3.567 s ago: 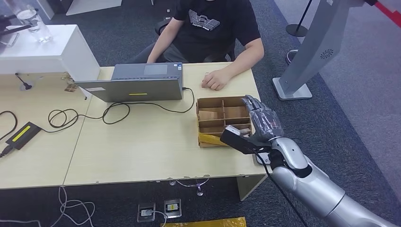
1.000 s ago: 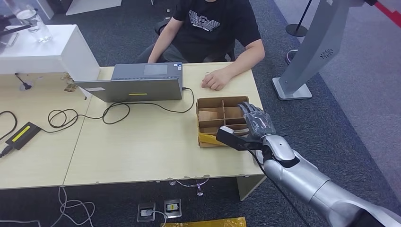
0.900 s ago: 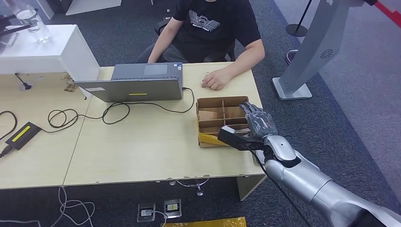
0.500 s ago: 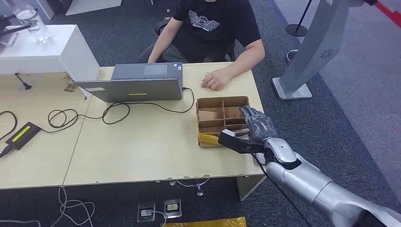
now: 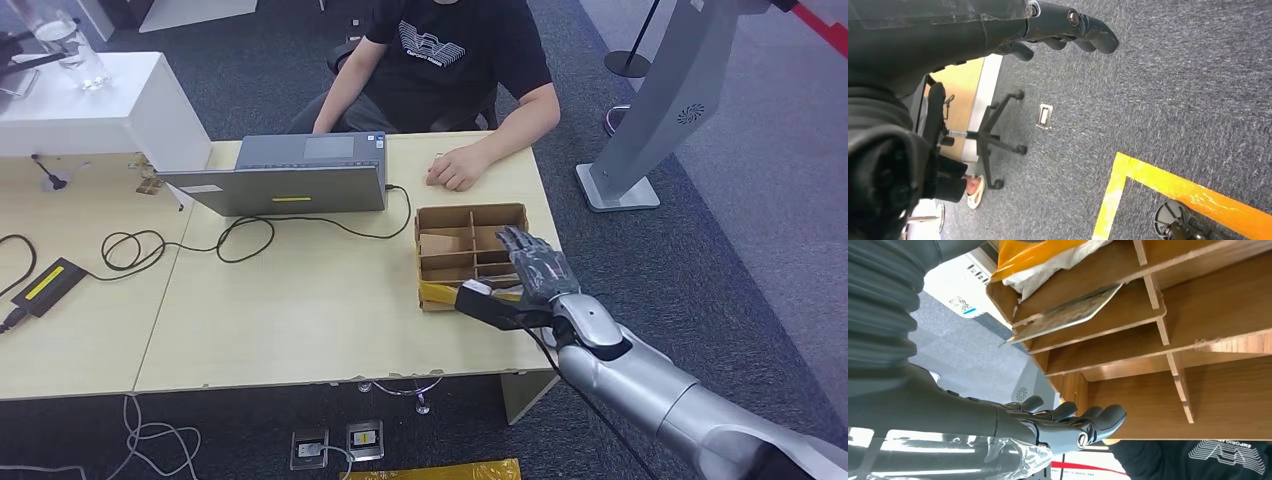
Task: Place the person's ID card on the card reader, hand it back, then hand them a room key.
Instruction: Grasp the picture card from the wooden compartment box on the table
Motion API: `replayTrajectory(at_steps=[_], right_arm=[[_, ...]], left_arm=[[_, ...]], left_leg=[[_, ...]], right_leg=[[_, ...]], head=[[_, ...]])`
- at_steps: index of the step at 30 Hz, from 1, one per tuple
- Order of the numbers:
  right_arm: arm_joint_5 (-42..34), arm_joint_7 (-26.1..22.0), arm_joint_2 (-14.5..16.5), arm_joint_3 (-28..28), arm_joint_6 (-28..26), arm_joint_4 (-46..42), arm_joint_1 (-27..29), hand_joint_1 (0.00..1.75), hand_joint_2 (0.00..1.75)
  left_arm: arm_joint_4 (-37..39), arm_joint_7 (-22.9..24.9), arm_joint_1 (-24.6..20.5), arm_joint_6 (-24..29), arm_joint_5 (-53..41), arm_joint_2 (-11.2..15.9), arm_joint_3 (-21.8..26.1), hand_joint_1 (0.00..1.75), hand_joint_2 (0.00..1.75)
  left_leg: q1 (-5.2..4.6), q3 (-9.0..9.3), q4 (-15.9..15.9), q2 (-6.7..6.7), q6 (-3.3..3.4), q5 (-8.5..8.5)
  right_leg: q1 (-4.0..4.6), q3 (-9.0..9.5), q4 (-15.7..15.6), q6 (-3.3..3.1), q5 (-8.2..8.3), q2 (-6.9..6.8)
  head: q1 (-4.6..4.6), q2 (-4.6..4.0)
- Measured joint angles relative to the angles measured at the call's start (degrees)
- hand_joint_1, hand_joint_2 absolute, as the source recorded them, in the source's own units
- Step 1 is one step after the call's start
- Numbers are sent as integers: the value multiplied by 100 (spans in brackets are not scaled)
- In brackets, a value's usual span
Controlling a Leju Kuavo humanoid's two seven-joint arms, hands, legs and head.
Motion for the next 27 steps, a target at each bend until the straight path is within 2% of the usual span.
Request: replayTrajectory(at_steps=[10,15,19,27], right_arm=[[-1,0,1,29,-113,51,-14,0,175],[8,-28,1,37,-110,88,-23,7,175],[13,-20,1,60,-107,110,-23,171,175],[25,-17,1,102,-52,143,-26,175,175]], left_arm=[[0,-7,0,0,1,0,11,0,0],[0,-14,0,-40,-16,0,12,0,0],[0,-48,0,-58,-22,0,12,0,0],[0,-76,0,-82,-28,0,12,0,0]], left_leg=[[0,0,0,0,0,0],[0,0,0,0,0,0],[0,0,0,0,0,0],[0,0,0,0,0,0]], right_leg=[[0,0,0,0,0,0],[0,0,0,0,0,0],[0,0,0,0,0,0],[0,0,0,0,0,0]], head=[[1,0],[0,0],[1,0],[0,0]])
